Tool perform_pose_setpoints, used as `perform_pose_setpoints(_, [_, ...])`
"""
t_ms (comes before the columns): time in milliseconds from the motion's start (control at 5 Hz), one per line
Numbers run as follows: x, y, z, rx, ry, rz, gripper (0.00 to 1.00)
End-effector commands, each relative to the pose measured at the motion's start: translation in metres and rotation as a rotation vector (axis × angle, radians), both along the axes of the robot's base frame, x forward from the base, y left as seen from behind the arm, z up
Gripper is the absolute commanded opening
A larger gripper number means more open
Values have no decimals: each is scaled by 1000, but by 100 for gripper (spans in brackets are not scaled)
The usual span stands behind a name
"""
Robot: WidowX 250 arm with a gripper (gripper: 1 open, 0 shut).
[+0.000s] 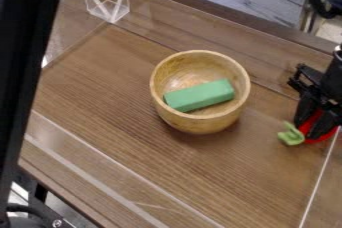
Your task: Move the red fruit to the left
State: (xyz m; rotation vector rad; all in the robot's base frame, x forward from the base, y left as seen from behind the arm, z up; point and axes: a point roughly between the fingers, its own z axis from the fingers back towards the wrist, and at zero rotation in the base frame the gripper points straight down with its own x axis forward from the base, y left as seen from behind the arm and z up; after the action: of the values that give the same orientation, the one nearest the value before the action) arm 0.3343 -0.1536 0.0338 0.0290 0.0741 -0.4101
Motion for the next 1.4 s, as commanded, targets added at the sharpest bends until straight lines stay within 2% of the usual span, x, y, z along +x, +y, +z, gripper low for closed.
perform_pose_setpoints(0, [0,-1,44,-26,-94,37,0])
perform_pose_setpoints(200, [-9,10,84,-26,-170,106,0])
perform_pose_setpoints(400, [-21,27,98,-37,-189,91,0])
perform_pose_setpoints(800, [-40,44,109,-52,-199,49,0])
perform_pose_setpoints(1200, [-54,62,109,-49,-239,147,0])
